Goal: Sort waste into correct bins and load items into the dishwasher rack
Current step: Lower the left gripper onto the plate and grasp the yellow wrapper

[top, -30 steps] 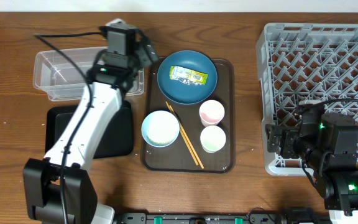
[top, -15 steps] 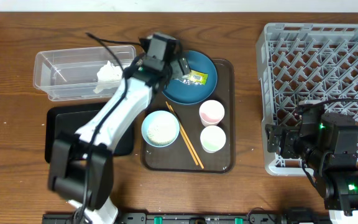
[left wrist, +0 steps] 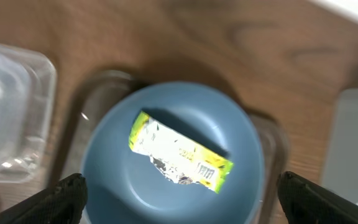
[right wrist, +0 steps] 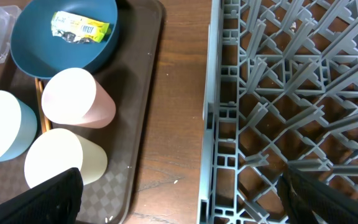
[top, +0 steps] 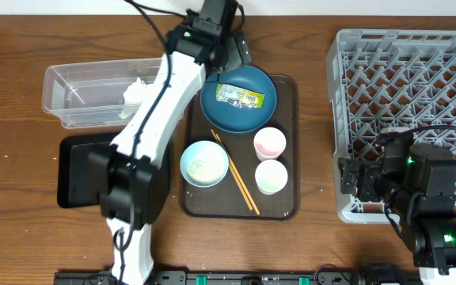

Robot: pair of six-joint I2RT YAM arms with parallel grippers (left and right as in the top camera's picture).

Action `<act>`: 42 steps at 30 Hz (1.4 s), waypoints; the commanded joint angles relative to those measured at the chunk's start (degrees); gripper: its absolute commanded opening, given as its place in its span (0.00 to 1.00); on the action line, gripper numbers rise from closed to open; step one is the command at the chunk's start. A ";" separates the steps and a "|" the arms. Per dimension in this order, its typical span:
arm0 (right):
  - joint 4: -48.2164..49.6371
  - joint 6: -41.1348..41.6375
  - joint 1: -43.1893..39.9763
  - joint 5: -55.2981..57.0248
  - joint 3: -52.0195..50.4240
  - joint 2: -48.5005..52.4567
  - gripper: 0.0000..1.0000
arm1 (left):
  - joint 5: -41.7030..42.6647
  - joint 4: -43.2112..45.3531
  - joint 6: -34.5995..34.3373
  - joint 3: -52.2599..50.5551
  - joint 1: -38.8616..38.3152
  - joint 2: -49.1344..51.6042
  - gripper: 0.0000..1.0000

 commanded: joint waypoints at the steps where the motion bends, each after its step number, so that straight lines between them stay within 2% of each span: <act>1: -0.02 -0.52 0.24 -0.09 1.07 -0.09 0.99 | 3.43 -0.44 -3.89 -0.17 0.15 4.87 1.00; 5: -0.04 -0.52 0.24 -0.09 1.07 -0.09 0.99 | 4.11 -0.31 -6.43 -0.17 0.02 8.46 1.00; 25: -0.07 -0.52 0.24 -0.09 1.07 -0.09 0.99 | 4.87 2.38 -7.08 -0.28 -2.60 17.42 0.98; 27: -0.07 -0.52 0.24 -0.11 1.07 -0.09 0.99 | 4.83 2.49 -7.08 -0.28 -2.60 17.44 0.94; 33: -0.13 -0.52 0.24 -0.11 1.07 -0.09 0.99 | 4.61 2.93 -7.06 -0.76 -2.64 17.46 0.65; 35: -0.13 -0.52 0.24 -0.09 1.07 -0.09 0.99 | 4.57 2.95 -7.06 -1.44 -2.80 17.46 0.59; 39: -0.20 -0.52 0.24 -0.09 1.07 -0.09 0.99 | 4.39 3.39 -7.06 -3.34 -2.80 17.46 0.54; 42: -0.24 -0.52 0.24 -0.09 1.07 -0.09 0.99 | 4.42 3.32 -7.04 -3.67 -2.80 17.46 0.42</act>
